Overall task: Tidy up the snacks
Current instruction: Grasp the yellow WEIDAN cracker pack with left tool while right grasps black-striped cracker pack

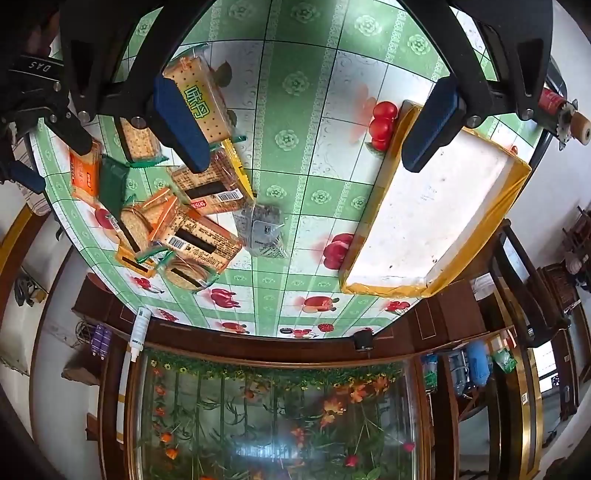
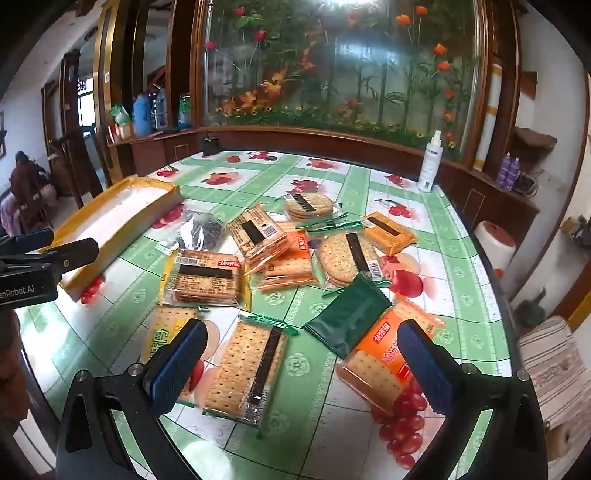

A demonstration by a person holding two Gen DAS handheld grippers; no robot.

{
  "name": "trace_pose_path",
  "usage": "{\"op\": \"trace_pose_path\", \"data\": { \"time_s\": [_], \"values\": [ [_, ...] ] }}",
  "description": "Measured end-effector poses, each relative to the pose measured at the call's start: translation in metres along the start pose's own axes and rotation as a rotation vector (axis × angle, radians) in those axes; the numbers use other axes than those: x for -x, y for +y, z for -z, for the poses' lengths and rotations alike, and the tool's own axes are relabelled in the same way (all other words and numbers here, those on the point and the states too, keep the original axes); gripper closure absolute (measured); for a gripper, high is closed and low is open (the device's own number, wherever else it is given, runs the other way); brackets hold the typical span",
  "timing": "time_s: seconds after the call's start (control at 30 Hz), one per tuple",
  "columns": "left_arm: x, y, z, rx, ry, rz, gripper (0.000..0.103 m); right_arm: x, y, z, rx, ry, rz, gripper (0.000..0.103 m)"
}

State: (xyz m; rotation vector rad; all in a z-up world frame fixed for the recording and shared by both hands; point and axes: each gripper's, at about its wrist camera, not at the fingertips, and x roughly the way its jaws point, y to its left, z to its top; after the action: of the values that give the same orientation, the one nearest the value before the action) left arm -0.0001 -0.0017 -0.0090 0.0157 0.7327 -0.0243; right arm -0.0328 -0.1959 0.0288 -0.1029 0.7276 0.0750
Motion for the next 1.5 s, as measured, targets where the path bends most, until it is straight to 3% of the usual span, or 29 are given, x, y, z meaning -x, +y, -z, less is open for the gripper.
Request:
{"op": "trace_pose_path", "data": {
  "time_s": [0.33, 0.6, 0.7, 0.8, 0.87, 1.0, 1.17, 1.33, 1.5],
  "values": [
    [-0.002, 0.002, 0.002, 0.001, 0.02, -0.007, 0.0, -0.006, 0.003, 0.0, 0.034, 0.037, 0.097, 0.0],
    [-0.004, -0.003, 0.005, -0.006, 0.046, -0.001, 0.0, -0.007, 0.002, 0.003, -0.003, 0.041, 0.079, 0.0],
    [-0.014, -0.01, 0.01, -0.018, 0.103, 0.014, 0.0, -0.008, -0.001, 0.005, -0.012, 0.042, 0.054, 0.0],
    [-0.03, -0.022, 0.019, -0.011, 0.181, 0.082, 0.0, -0.016, -0.008, 0.012, -0.064, 0.089, -0.079, 0.0],
    [-0.039, -0.03, 0.024, -0.01, 0.217, 0.112, 0.0, -0.024, -0.007, 0.018, -0.059, 0.141, -0.098, 0.0],
    [-0.051, -0.047, 0.029, 0.053, 0.294, 0.255, 0.0, -0.038, -0.004, 0.03, -0.046, 0.174, -0.131, 0.001],
    [-0.081, -0.056, 0.034, -0.01, 0.395, 0.218, 0.0, -0.046, -0.007, 0.034, -0.061, 0.221, -0.165, 0.004],
    [-0.087, -0.062, 0.035, -0.11, 0.385, 0.126, 0.0, -0.049, -0.005, 0.036, -0.042, 0.236, -0.161, 0.009],
    [-0.087, -0.037, 0.037, -0.157, 0.357, 0.082, 0.0, -0.053, 0.007, 0.033, 0.001, 0.243, -0.179, 0.013]
  ]
}}
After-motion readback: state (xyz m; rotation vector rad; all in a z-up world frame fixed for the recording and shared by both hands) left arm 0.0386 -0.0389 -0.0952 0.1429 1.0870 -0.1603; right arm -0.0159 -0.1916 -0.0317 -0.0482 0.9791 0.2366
